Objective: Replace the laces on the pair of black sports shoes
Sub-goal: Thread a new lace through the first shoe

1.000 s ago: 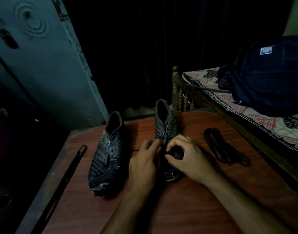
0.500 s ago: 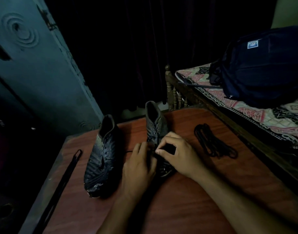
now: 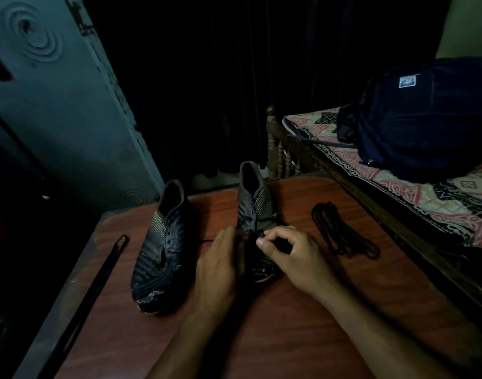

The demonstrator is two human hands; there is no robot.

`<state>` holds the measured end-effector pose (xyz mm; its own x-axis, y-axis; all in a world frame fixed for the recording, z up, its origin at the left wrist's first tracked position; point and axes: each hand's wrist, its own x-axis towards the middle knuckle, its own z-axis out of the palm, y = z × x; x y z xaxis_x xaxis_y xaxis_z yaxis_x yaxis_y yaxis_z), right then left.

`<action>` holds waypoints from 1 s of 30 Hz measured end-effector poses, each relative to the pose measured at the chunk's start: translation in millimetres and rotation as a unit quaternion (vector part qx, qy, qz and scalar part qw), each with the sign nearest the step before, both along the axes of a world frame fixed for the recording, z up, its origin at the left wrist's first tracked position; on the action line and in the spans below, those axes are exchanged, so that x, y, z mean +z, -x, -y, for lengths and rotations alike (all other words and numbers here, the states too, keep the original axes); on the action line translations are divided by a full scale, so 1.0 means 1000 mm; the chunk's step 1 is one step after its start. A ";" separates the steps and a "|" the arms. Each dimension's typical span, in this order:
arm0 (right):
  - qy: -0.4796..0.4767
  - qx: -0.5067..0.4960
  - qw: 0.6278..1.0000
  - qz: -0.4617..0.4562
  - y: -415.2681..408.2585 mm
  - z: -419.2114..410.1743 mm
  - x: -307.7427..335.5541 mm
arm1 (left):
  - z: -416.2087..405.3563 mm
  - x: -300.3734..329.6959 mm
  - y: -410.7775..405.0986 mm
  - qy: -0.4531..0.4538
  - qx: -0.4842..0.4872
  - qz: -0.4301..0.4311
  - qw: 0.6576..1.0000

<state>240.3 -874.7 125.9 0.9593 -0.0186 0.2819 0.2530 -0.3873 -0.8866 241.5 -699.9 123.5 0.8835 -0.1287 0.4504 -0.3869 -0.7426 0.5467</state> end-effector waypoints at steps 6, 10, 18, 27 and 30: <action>-0.052 -0.026 0.998 -0.032 0.002 -0.004 0.013 | -0.010 0.009 0.000 0.220 -0.118 -0.108 0.962; 0.013 -0.030 0.999 -0.033 -0.002 -0.005 0.007 | -0.019 0.009 -0.006 0.243 -0.207 -0.168 0.933; 0.077 0.017 0.997 0.021 -0.004 0.003 0.000 | -0.018 0.008 -0.006 0.231 -0.189 -0.179 0.938; 0.117 0.142 0.982 0.032 -0.001 0.008 0.004 | -0.008 0.005 -0.010 0.248 -0.131 -0.160 0.947; 0.119 0.150 0.981 0.029 -0.002 0.010 0.002 | -0.009 0.002 -0.014 0.249 -0.146 -0.178 0.941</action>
